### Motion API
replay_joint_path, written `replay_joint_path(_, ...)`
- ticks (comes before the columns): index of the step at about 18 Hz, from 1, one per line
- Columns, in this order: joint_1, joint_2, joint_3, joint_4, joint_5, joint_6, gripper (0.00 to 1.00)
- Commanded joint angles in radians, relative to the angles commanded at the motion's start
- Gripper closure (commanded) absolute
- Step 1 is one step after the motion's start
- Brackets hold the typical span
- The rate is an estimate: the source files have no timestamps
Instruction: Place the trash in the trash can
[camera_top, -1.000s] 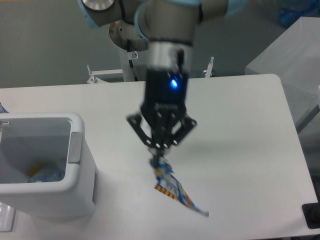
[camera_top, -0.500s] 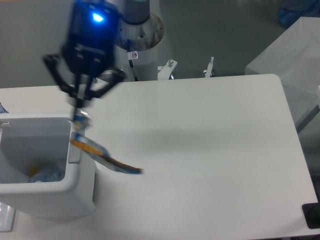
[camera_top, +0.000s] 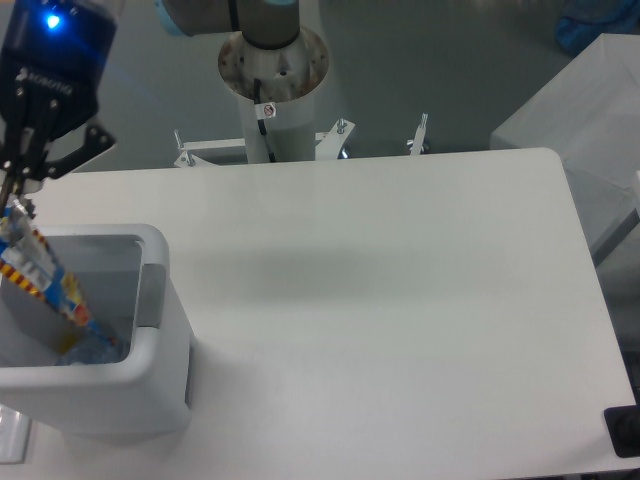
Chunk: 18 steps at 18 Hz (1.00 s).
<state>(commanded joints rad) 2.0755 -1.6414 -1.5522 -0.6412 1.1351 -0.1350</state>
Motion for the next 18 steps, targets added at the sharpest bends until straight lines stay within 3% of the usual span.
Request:
replay_joint_path(3,-0.002,-0.003,-0.034,0.002,0.0,0.002,0.85)
replay_joint_path(4,-0.002,-0.006,-0.038,0.0,0.002,0.009,0.74)
replay_joint_path(6,0.0,-0.008,-0.069,0.002,0.003,0.046,0.72)
replay_joint_path(7,0.0,-0.008,-0.078,0.002,0.003,0.063,0.65)
replay_joint_path(9,0.0,-0.012,-0.092,0.0,0.005,0.113,0.38)
replay_joint_path(11,0.002,-0.029,-0.085,-0.002,0.024,0.187,0.02)
replay_joint_path(14,0.035,-0.034,-0.074,-0.002,0.135,0.227,0.0)
replay_joint_path(18,0.167,-0.037,-0.069,0.002,0.149,0.302,0.0)
